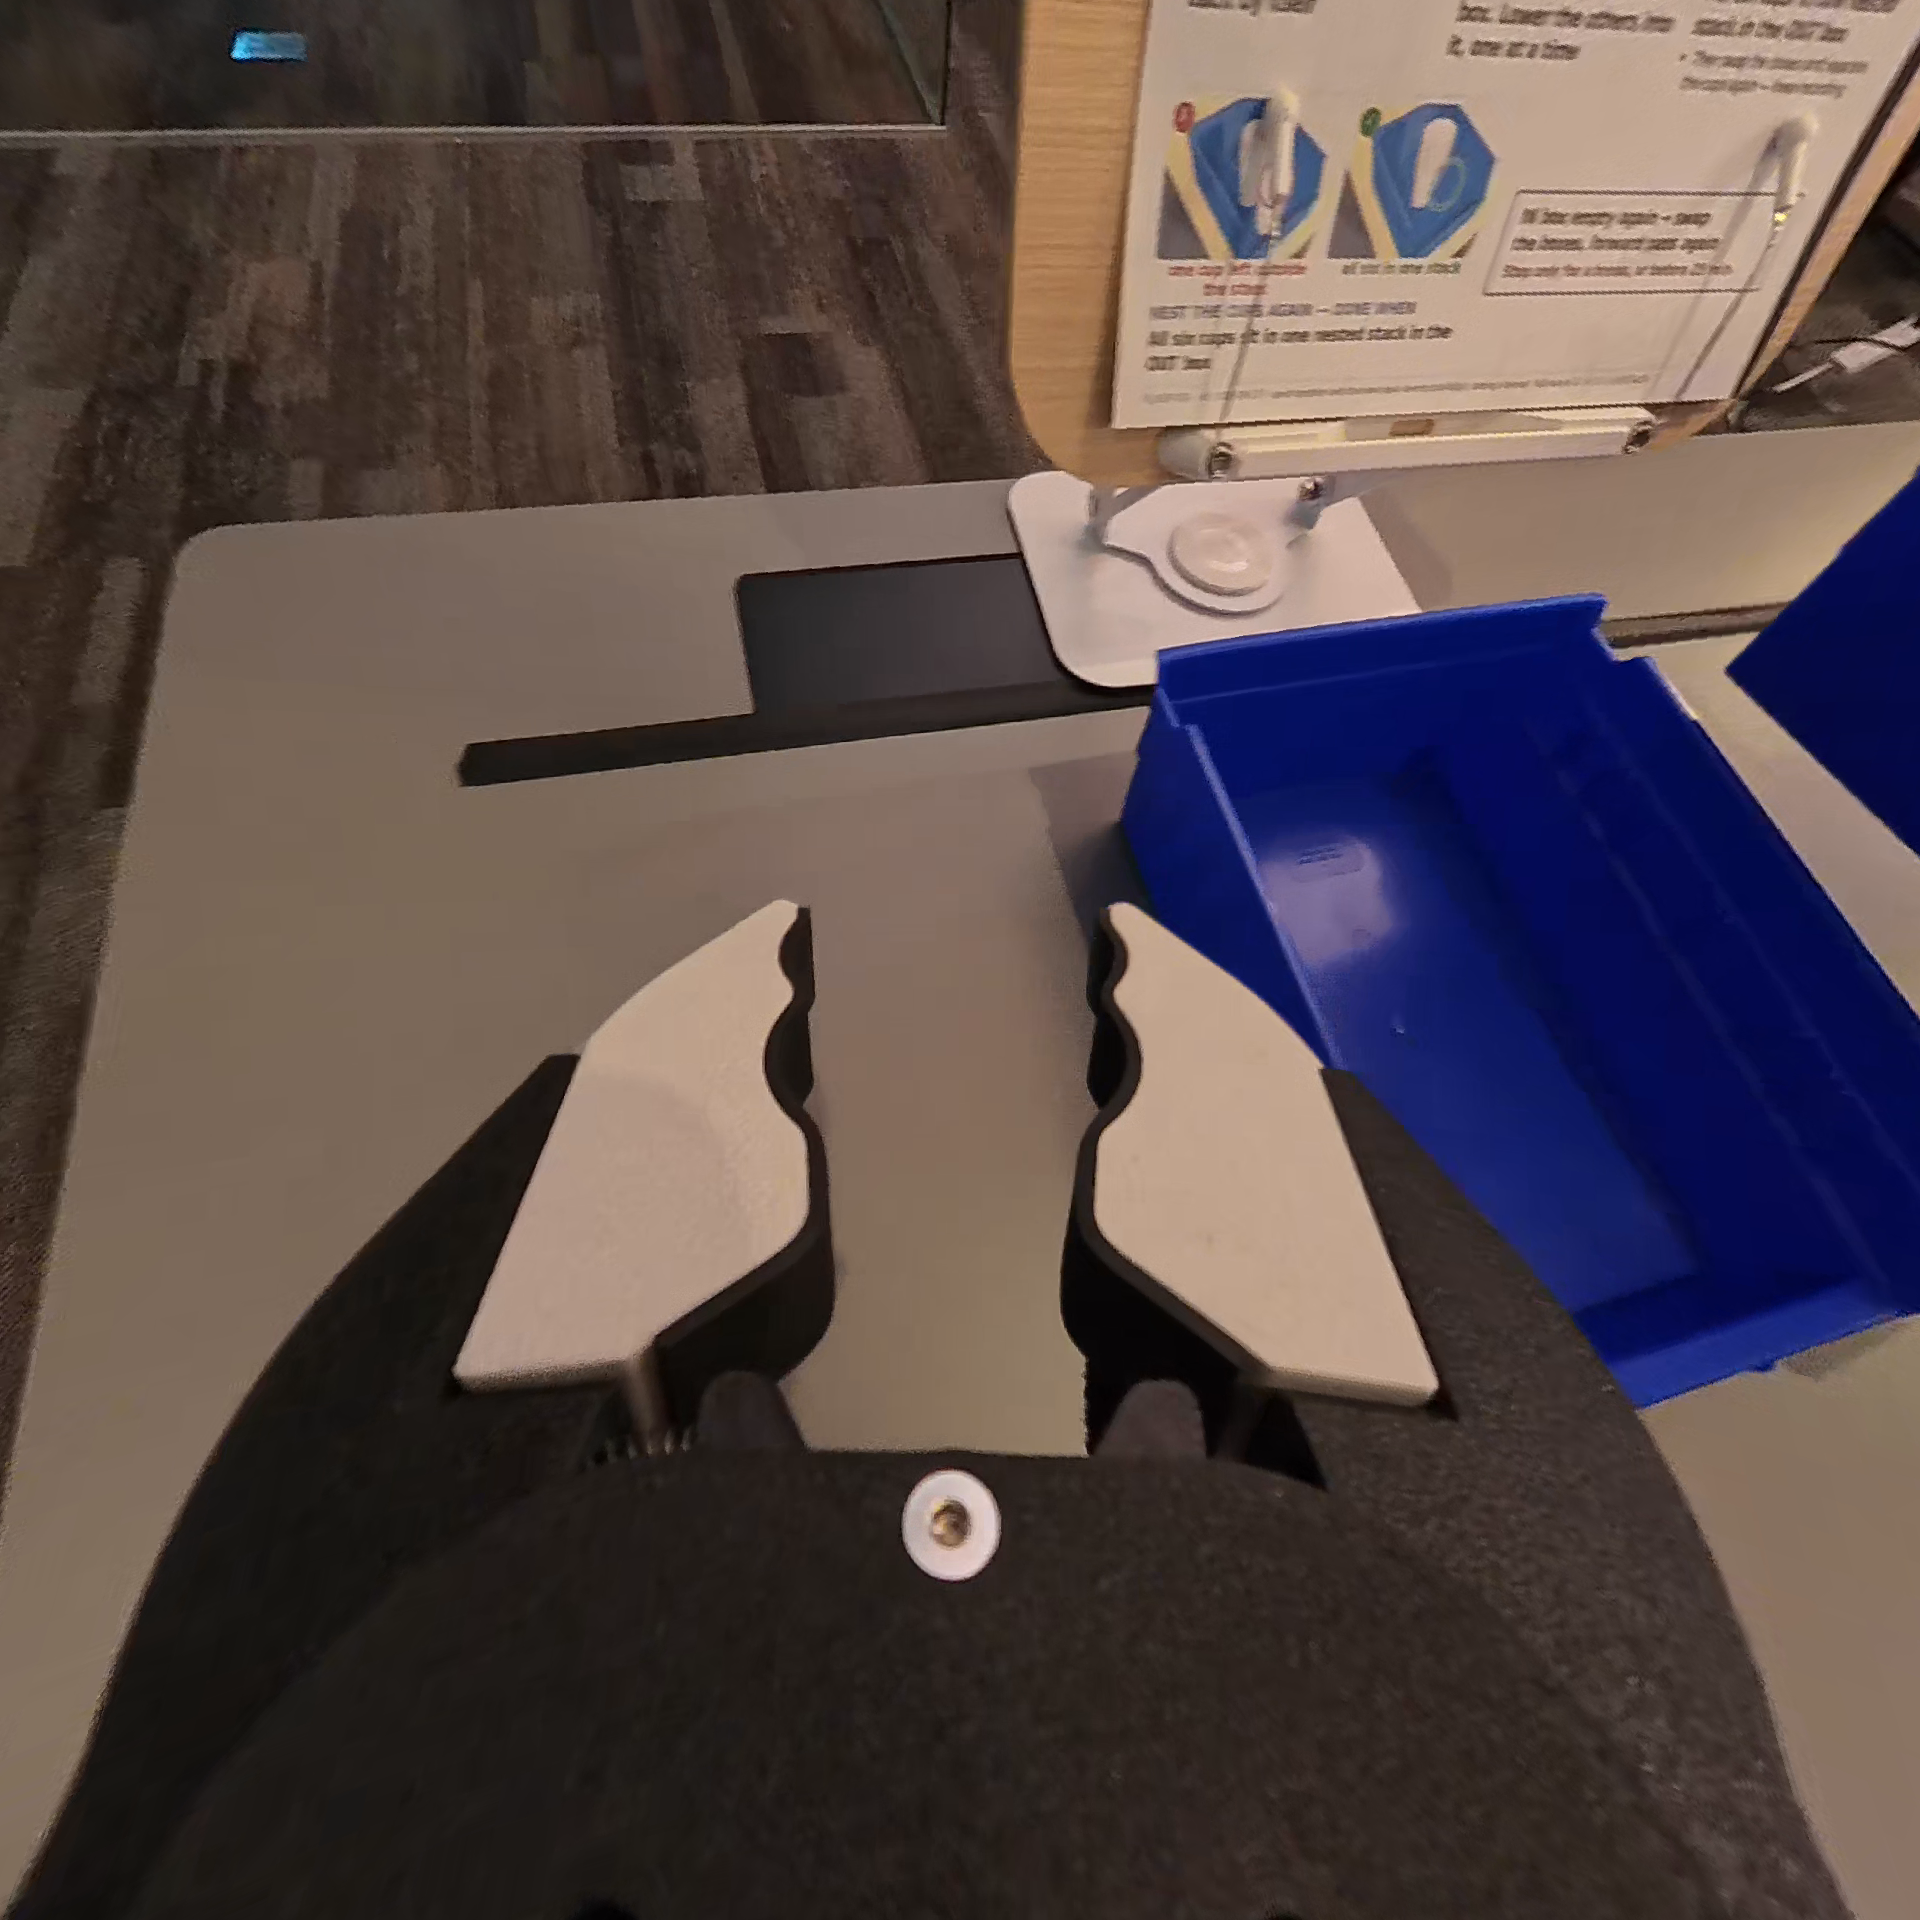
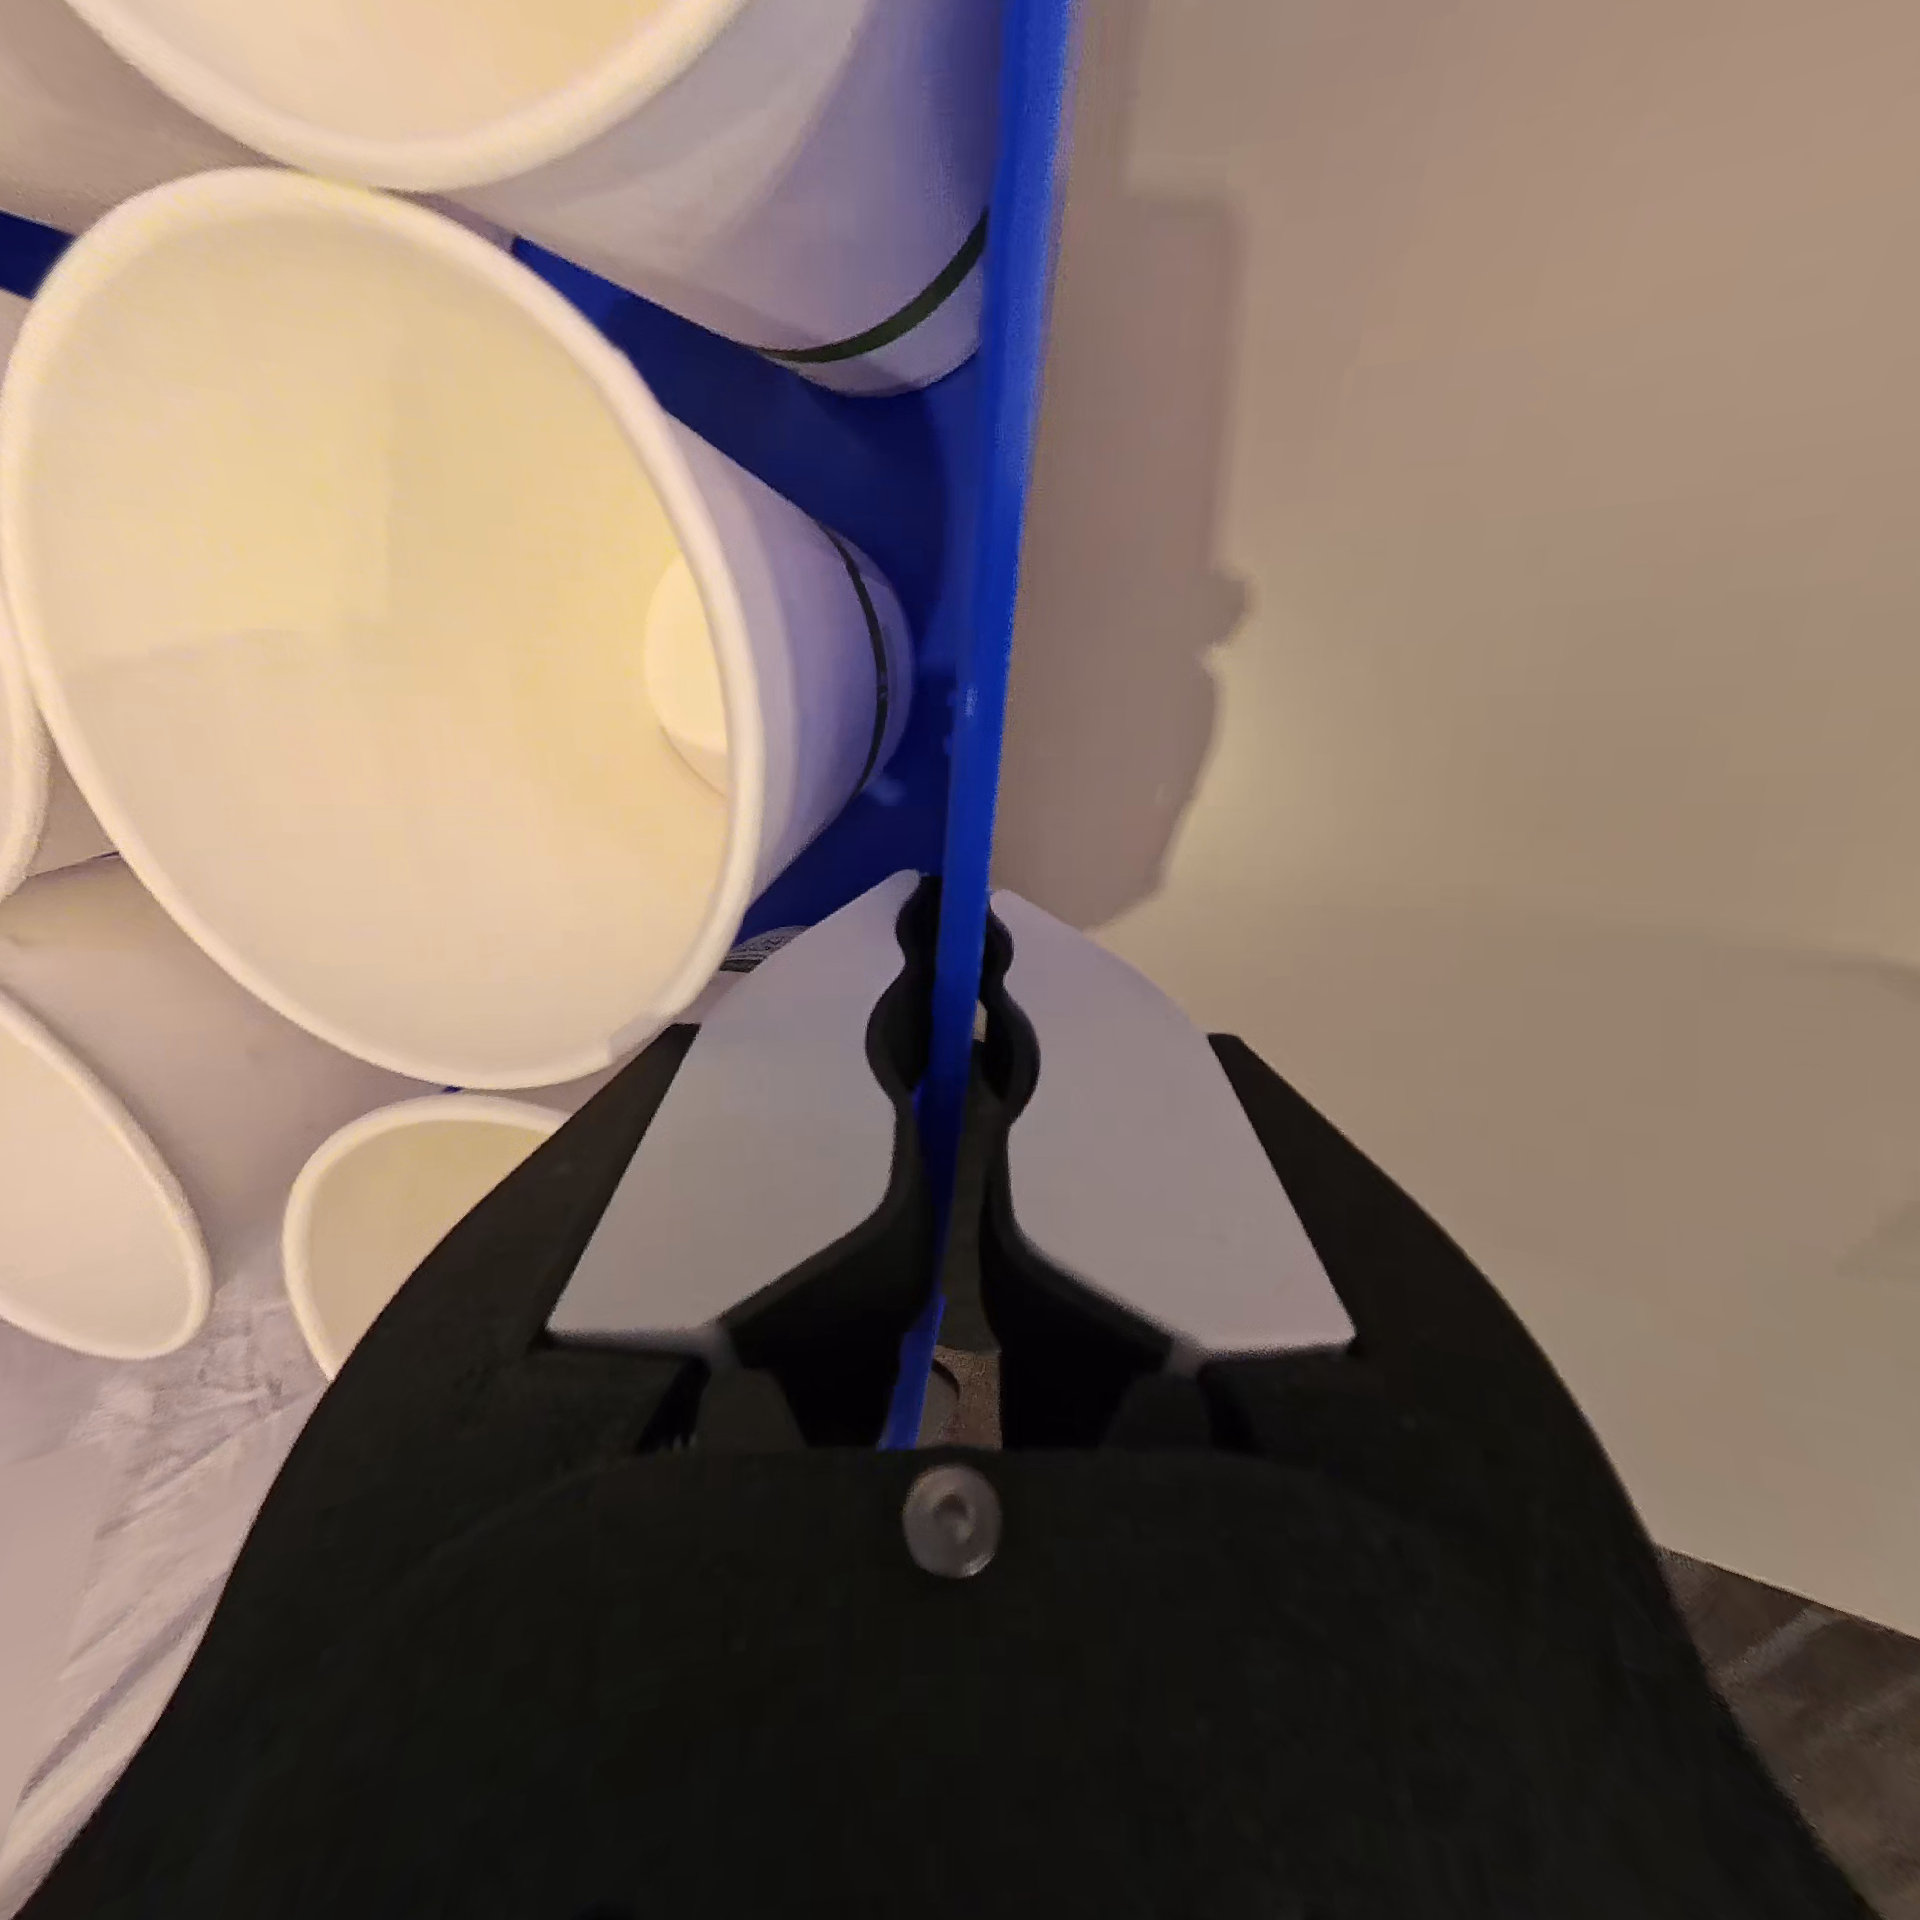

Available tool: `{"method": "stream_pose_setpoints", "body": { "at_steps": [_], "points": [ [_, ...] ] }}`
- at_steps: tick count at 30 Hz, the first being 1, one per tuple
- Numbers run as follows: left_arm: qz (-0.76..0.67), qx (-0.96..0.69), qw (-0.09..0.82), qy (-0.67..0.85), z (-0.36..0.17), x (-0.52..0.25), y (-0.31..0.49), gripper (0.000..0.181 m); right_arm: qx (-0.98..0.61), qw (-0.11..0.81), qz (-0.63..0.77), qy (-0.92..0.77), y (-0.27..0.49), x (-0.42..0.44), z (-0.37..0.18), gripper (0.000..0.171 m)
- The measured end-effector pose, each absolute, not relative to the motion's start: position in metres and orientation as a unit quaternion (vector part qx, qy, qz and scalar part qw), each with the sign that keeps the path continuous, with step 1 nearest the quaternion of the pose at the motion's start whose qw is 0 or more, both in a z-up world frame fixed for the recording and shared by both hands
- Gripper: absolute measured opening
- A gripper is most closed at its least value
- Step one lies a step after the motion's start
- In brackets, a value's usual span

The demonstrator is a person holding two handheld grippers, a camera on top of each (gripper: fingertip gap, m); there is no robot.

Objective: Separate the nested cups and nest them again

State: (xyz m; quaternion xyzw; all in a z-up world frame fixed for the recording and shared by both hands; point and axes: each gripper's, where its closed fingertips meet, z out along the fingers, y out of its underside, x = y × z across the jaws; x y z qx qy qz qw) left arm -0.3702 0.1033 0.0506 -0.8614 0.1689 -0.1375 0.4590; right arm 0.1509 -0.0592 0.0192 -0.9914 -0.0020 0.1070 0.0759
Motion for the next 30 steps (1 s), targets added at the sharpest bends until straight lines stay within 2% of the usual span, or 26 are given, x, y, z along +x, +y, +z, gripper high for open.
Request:
{"method": "stream_pose_setpoints", "body": {
  "at_steps": [6, 12, 21, 30],
  "points": [
    [-0.098, -0.866, 0.476, 0.117, 0.064, -0.434, 0.088, 0.05, -0.983, 0.072, 0.14, -0.099, -0.014, 0.043, 0.054, 0.005],
    [-0.044, -0.868, 0.492, 0.053, 0.076, -0.504, 0.057, 0.049, -0.957, 0.06, 0.19, -0.212, 0.031, -0.101, 0.06, 0.005],
    [0.001, -0.855, 0.517, -0.042, 0.092, -0.579, 0.007, 0.045, -0.912, 0.045, 0.262, -0.312, 0.072, -0.285, 0.031, 0.006],
    [-0.012, -0.816, 0.574, -0.07, 0.117, -0.598, -0.019, 0.038, -0.917, 0.031, 0.218, -0.333, 0.097, -0.352, -0.029, 0.006]
  ]
}}
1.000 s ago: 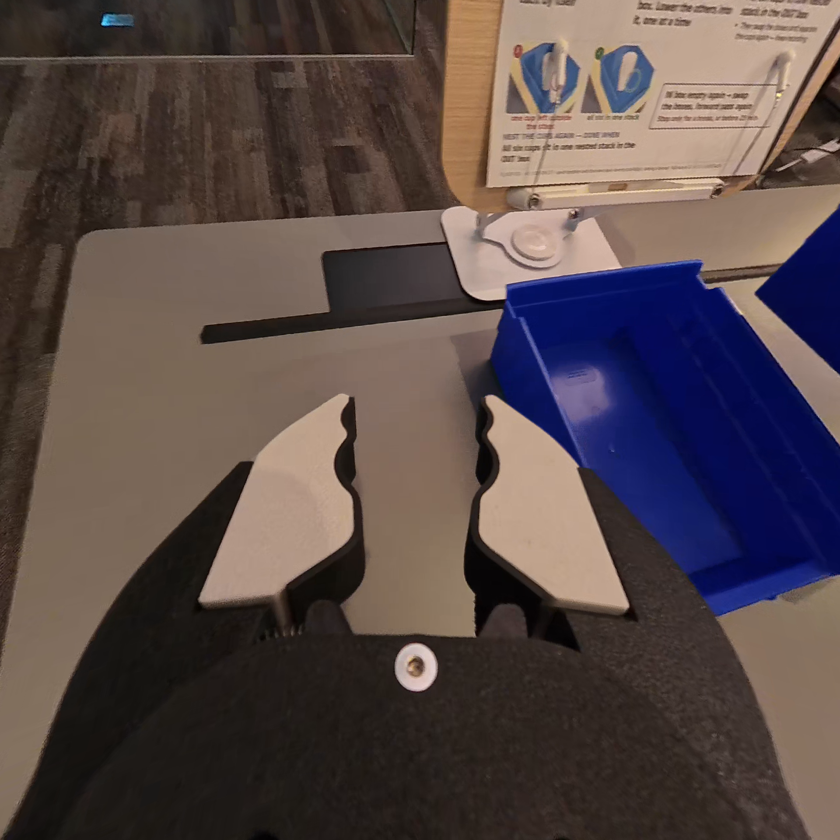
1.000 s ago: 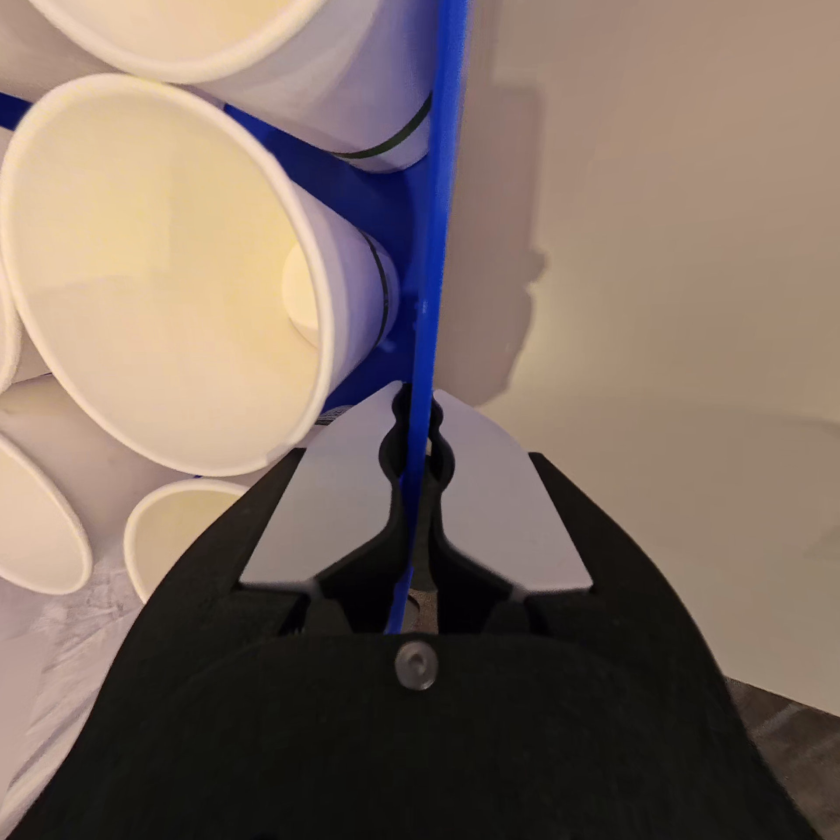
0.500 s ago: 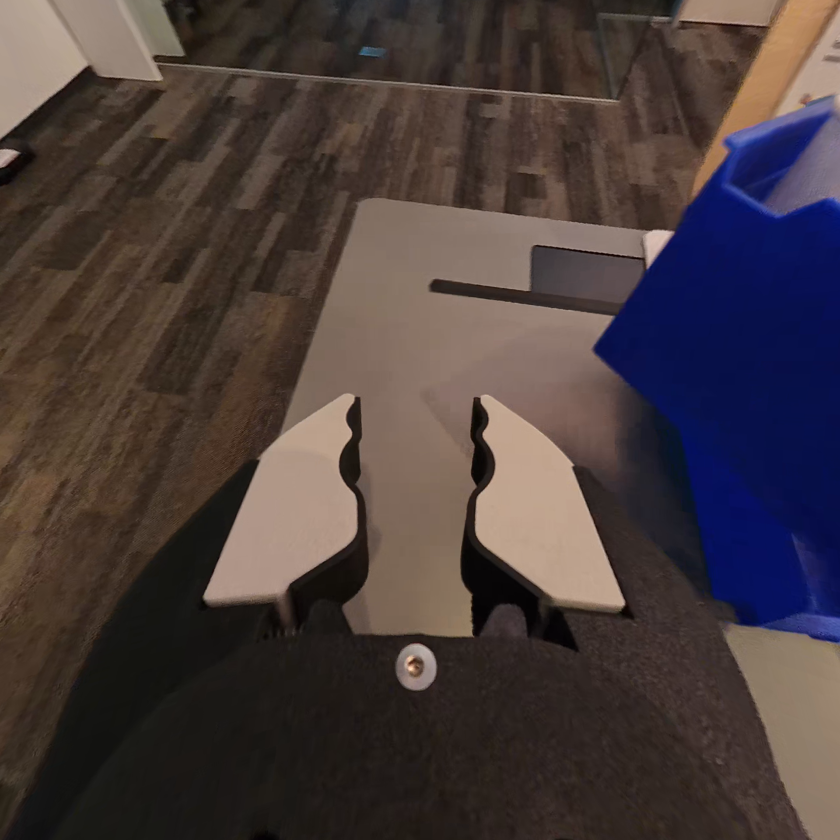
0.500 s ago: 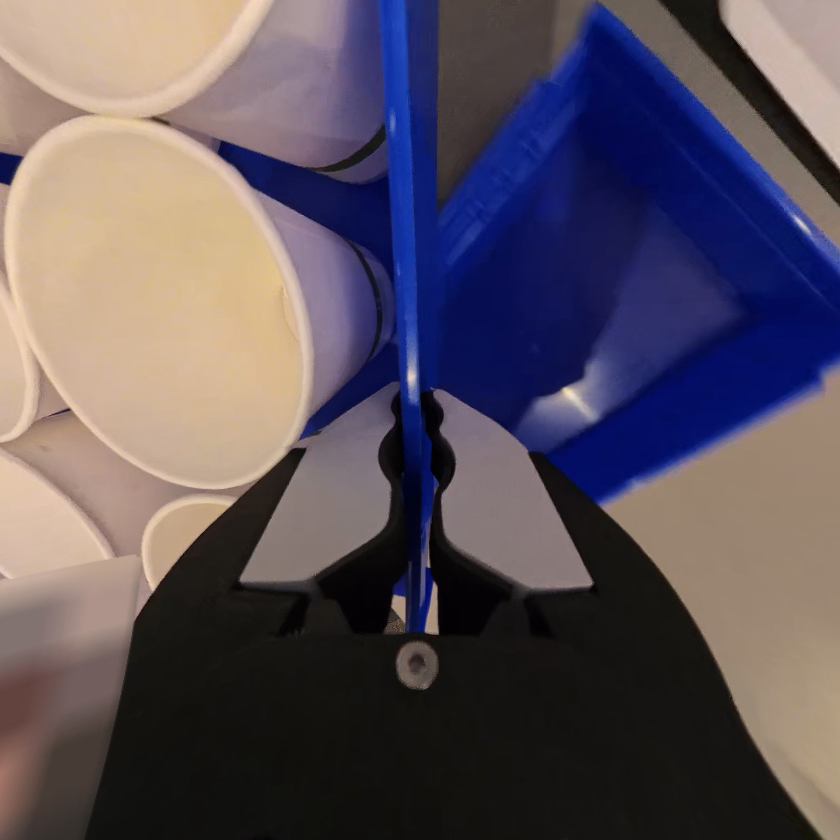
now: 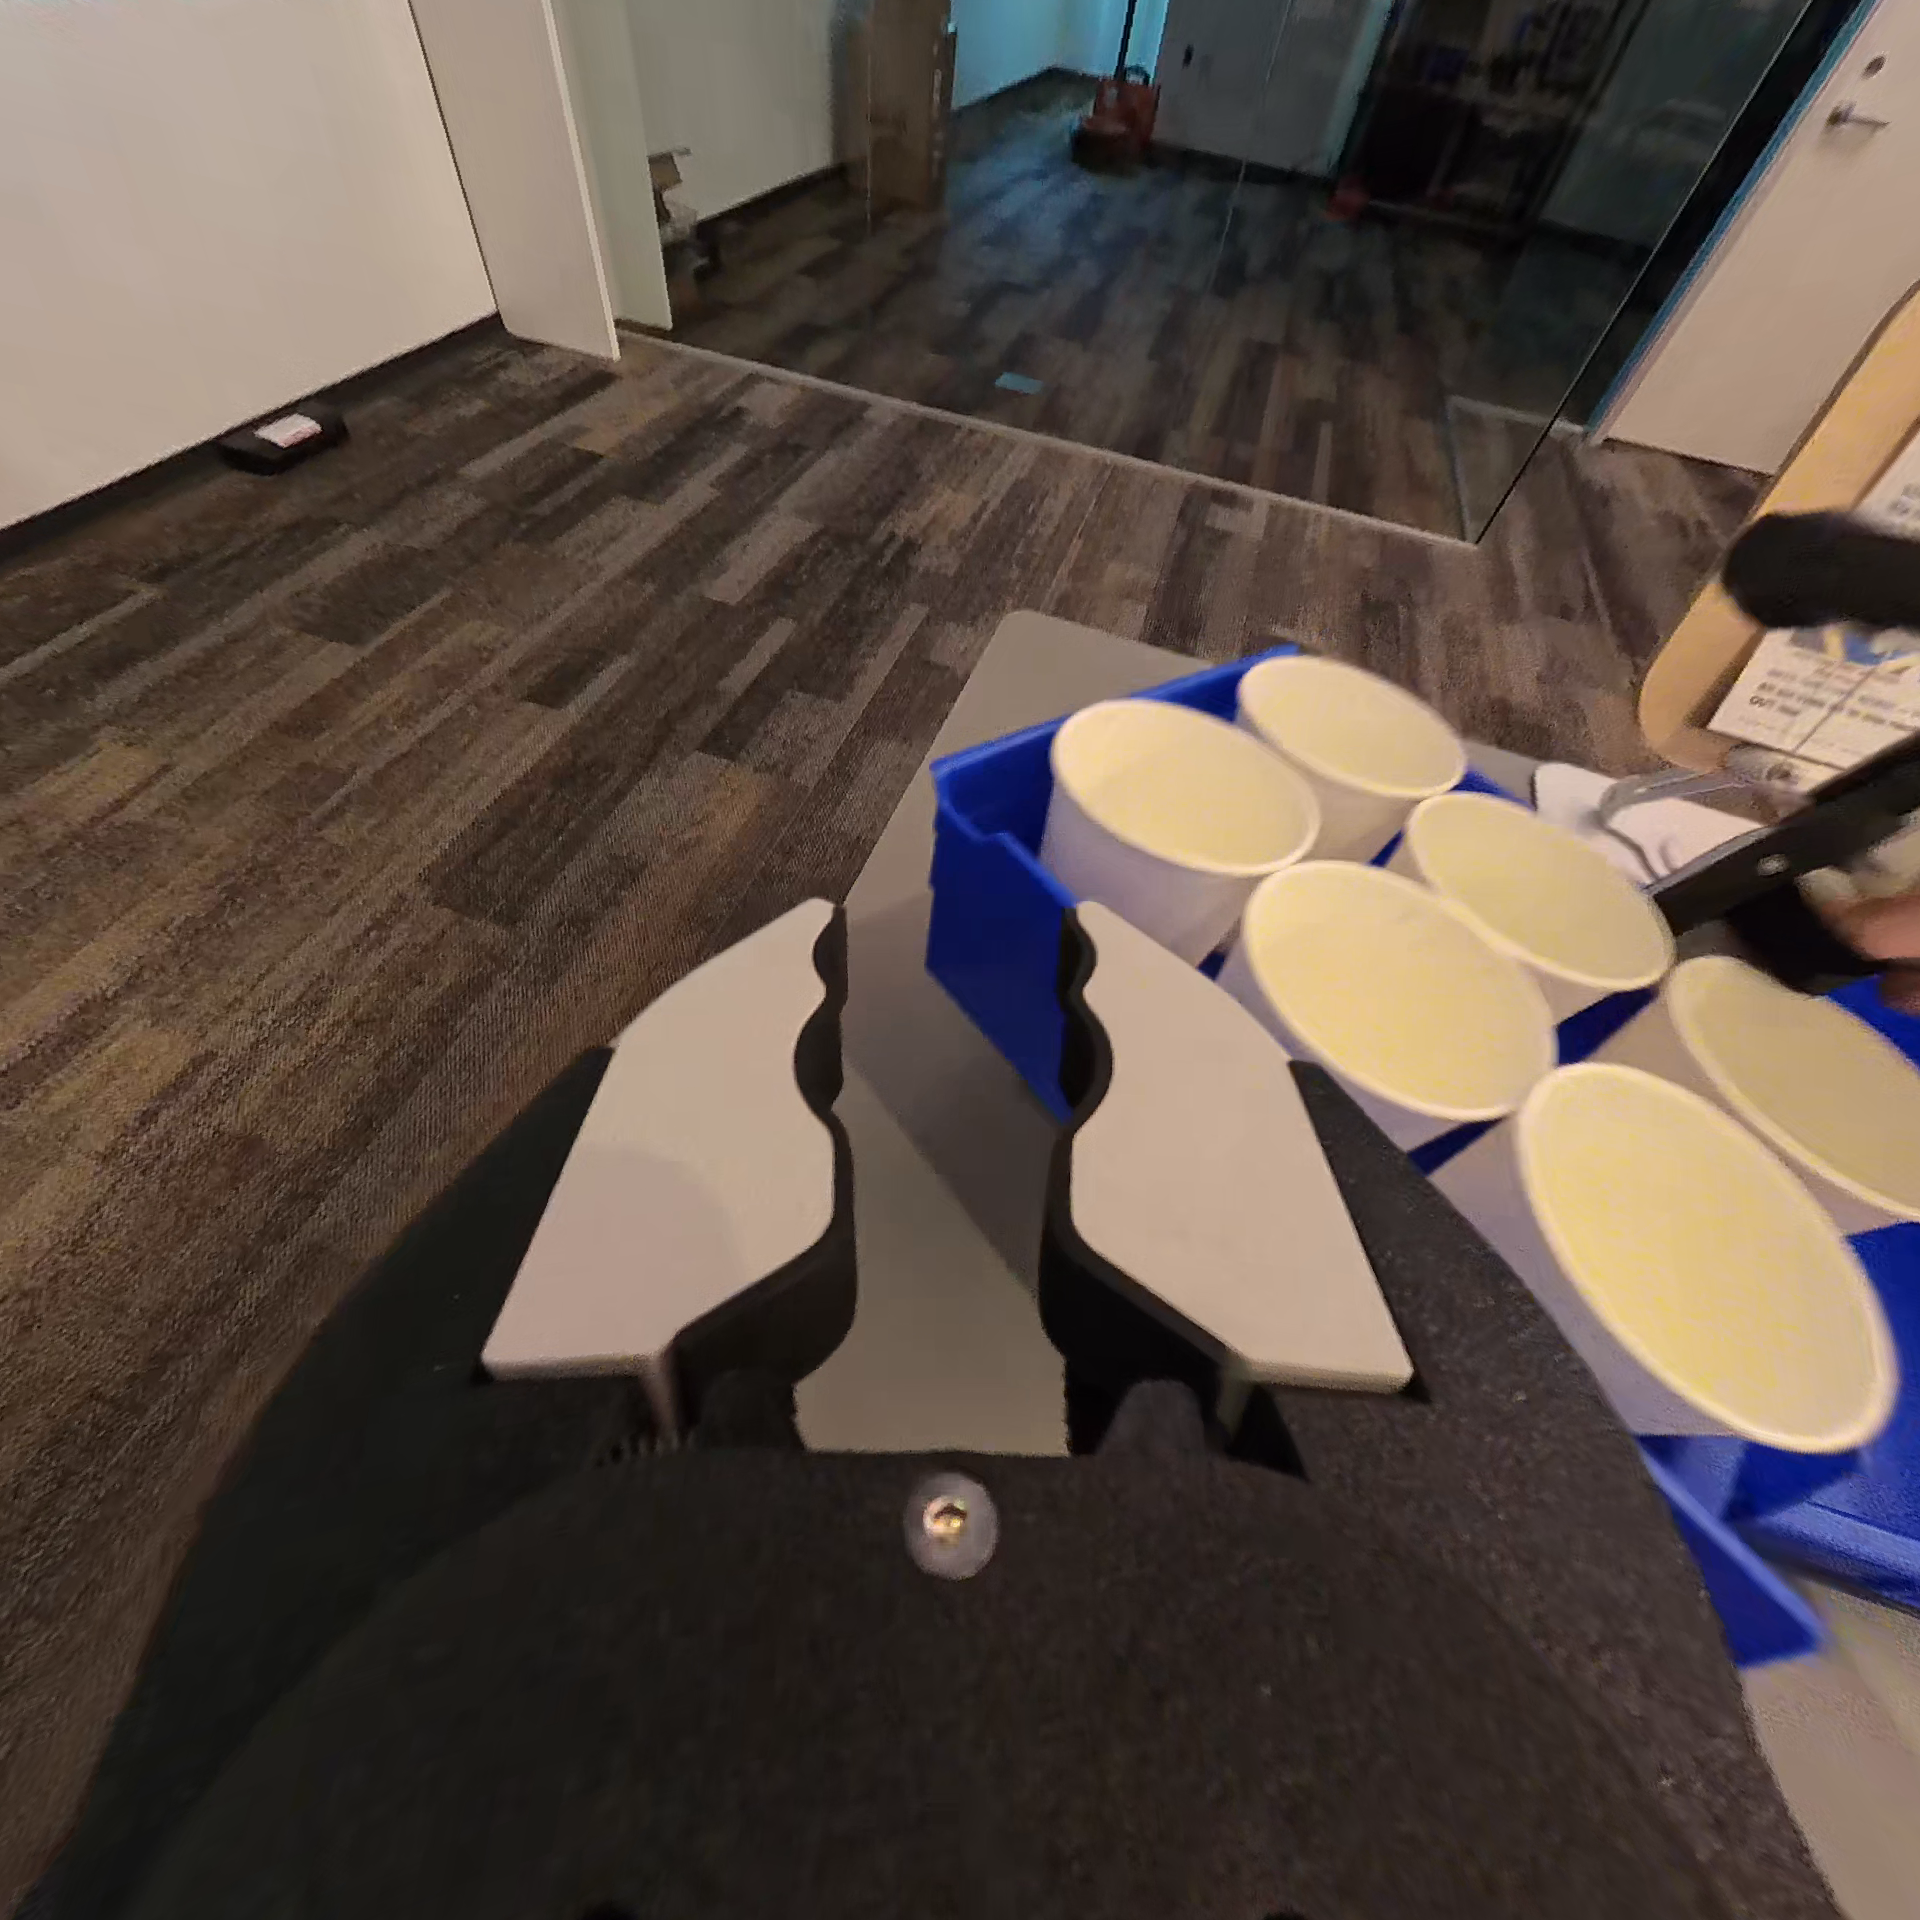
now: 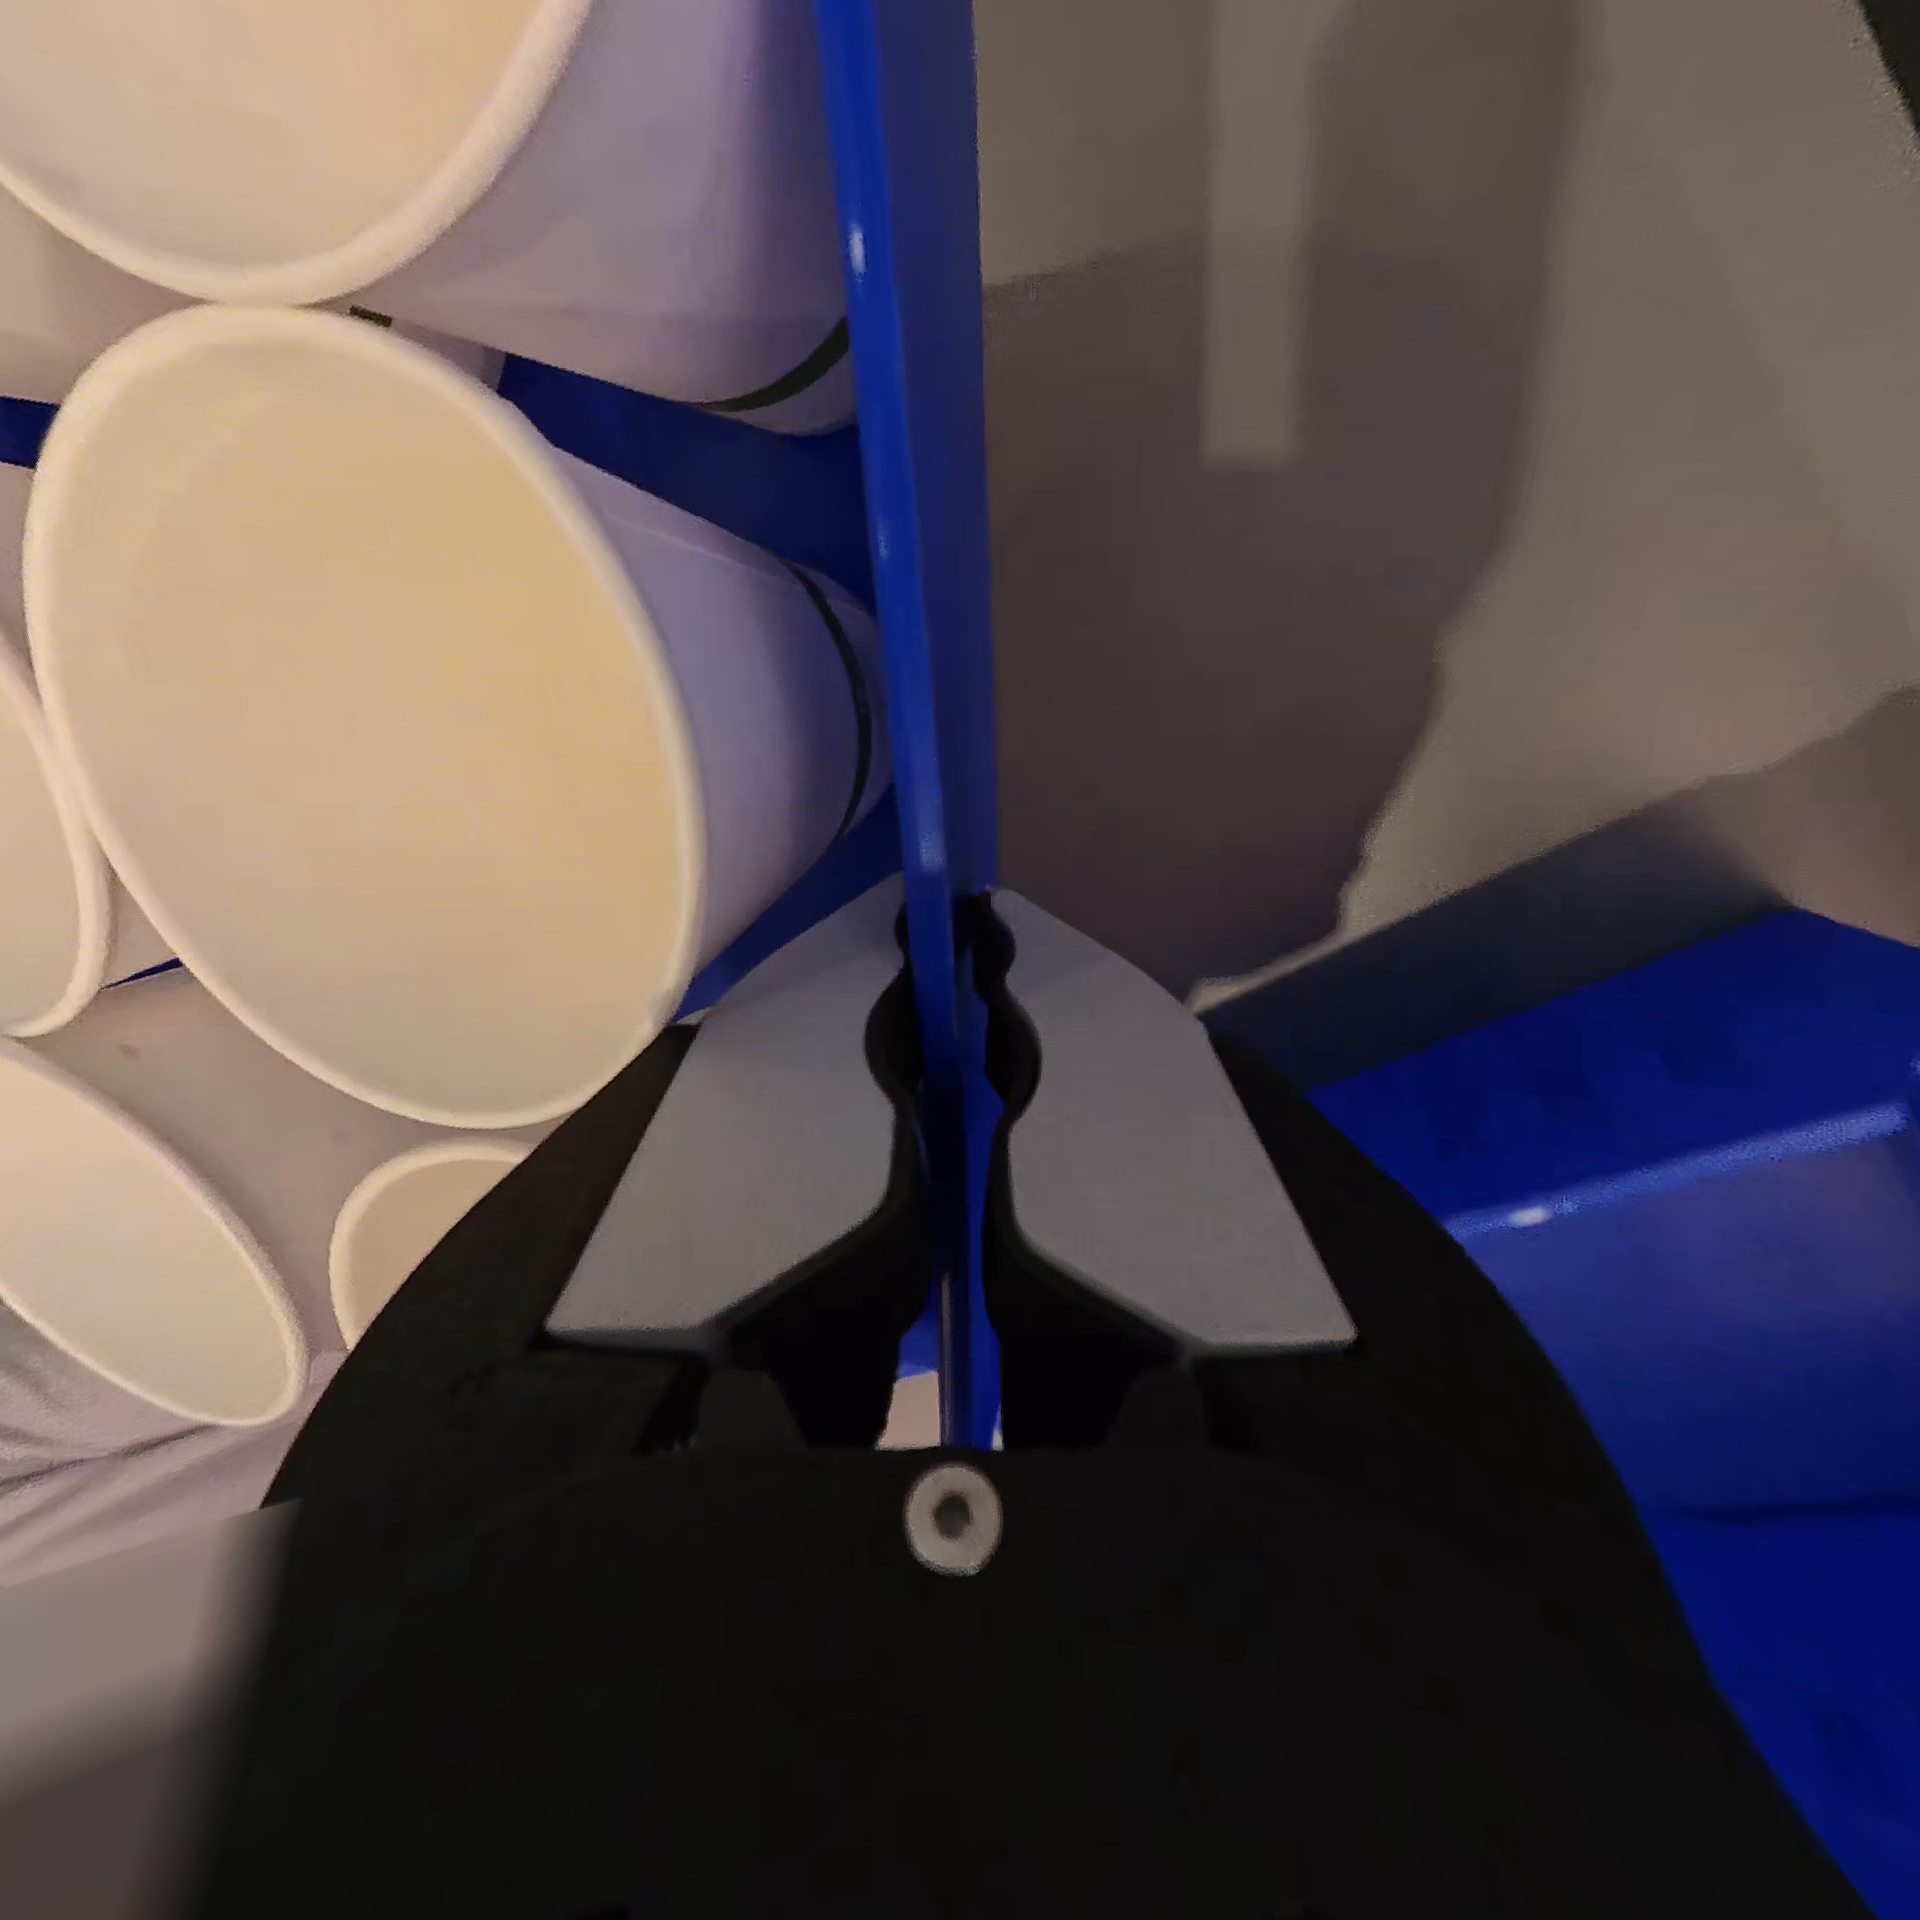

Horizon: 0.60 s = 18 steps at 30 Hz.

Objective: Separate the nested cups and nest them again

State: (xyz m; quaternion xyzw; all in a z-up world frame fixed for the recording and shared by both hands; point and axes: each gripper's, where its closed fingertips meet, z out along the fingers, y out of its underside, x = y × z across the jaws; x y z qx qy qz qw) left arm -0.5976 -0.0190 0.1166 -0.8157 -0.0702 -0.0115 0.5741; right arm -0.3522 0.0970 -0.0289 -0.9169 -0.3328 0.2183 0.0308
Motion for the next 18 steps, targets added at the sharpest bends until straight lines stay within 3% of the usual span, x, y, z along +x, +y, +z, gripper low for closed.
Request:
{"method": "stream_pose_setpoints", "body": {
  "at_steps": [10, 18],
  "points": [
    [-0.036, -0.833, 0.552, -0.008, 0.109, -0.563, -0.001, 0.04, -0.933, 0.039, 0.18, -0.31, 0.117, -0.375, -0.098, 0.006],
    [-0.047, -0.839, 0.541, 0.017, 0.105, -0.549, 0.005, 0.044, -0.928, 0.113, 0.151, -0.321, 0.131, -0.376, -0.097, 0.011]
  ]
}}
